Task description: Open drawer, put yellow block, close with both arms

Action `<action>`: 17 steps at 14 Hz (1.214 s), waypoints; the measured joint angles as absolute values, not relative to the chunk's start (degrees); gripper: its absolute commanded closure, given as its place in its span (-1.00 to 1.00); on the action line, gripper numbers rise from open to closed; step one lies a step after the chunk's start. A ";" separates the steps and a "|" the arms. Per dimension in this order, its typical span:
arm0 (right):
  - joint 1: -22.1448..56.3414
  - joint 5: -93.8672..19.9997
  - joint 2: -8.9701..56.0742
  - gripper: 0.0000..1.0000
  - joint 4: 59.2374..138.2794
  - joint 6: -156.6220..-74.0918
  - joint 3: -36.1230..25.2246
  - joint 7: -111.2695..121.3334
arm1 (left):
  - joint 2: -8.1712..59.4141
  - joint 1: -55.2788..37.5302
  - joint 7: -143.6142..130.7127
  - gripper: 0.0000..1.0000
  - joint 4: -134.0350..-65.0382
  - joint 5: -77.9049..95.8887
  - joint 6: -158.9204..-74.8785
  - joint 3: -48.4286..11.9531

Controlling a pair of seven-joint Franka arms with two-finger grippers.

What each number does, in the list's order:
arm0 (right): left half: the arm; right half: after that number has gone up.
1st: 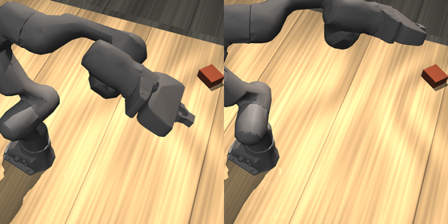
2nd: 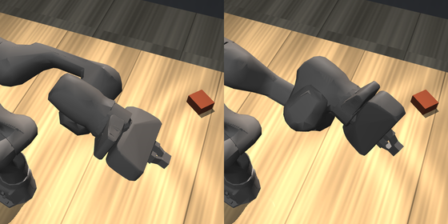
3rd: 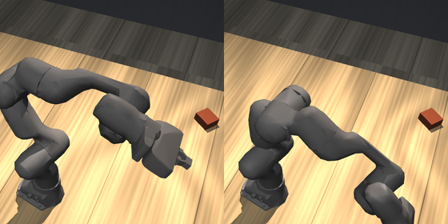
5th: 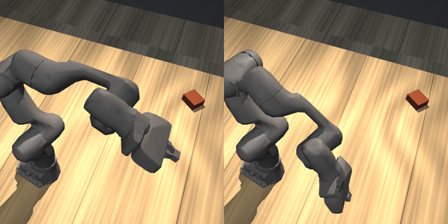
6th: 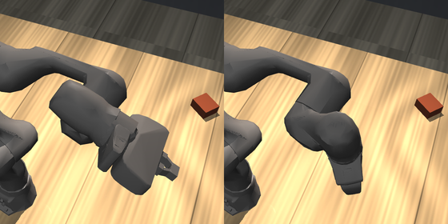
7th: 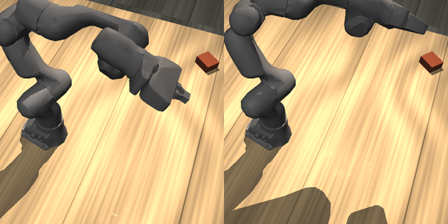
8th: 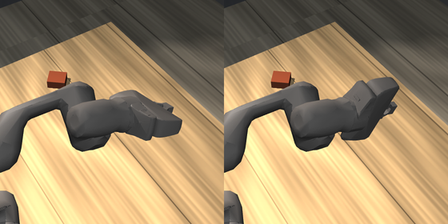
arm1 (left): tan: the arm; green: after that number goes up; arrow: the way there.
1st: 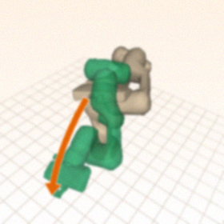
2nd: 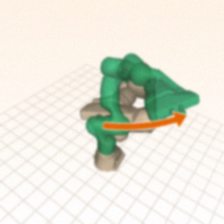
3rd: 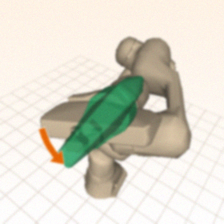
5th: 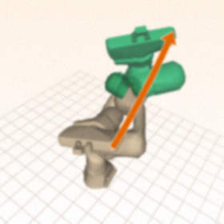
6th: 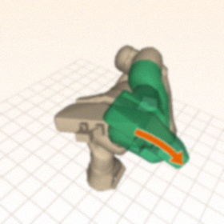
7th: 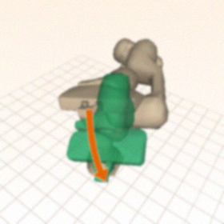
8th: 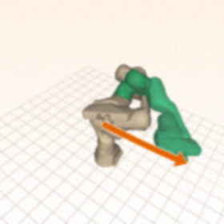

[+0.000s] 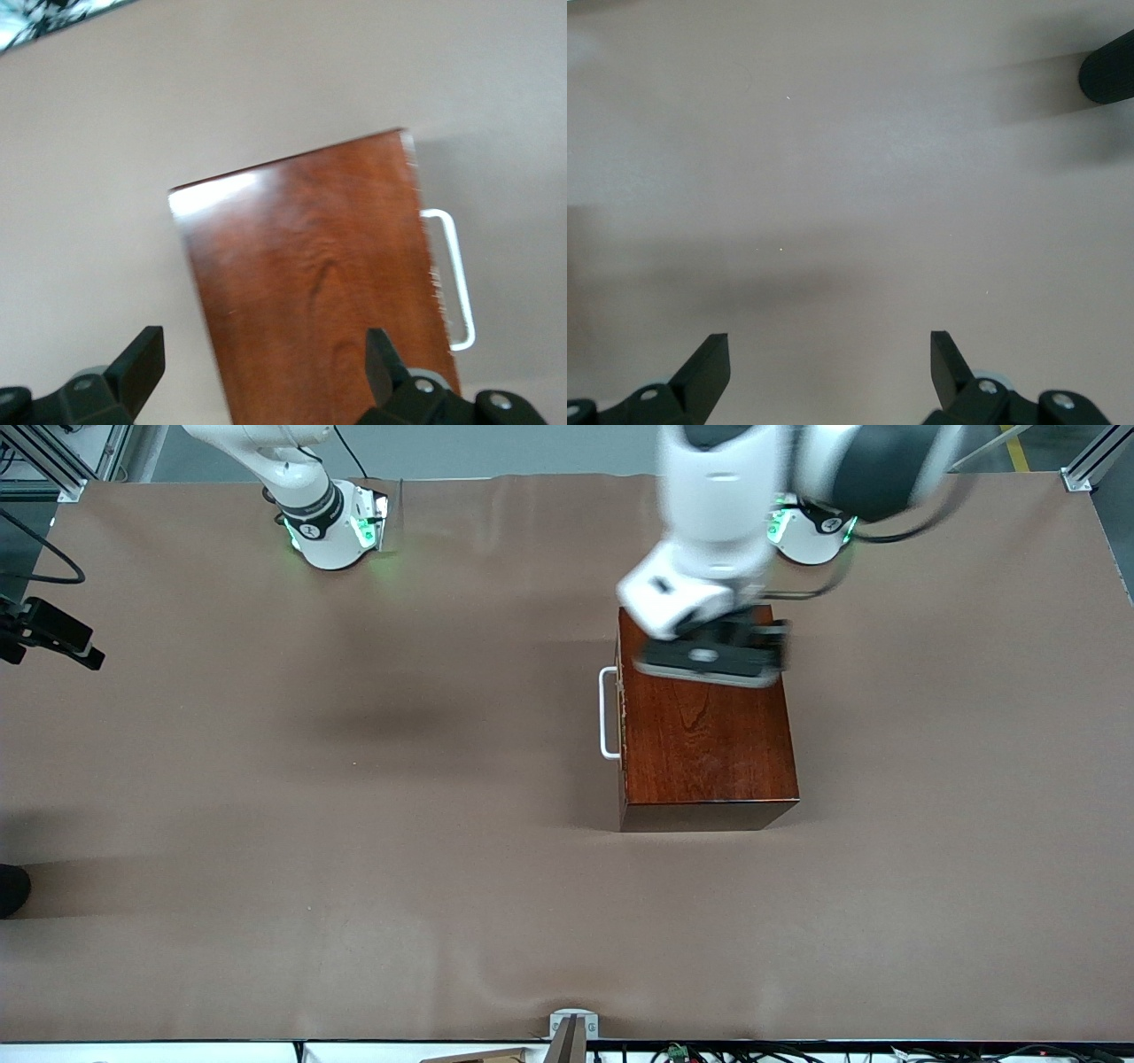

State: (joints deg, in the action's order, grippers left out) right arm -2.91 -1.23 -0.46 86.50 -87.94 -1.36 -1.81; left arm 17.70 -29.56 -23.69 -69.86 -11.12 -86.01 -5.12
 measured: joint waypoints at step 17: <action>-2.98 -1.23 -0.38 -1.00 86.51 -86.64 -1.43 -1.81 | -1.46 -4.94 -5.39 -1.00 -95.14 -0.18 -94.02 -1.26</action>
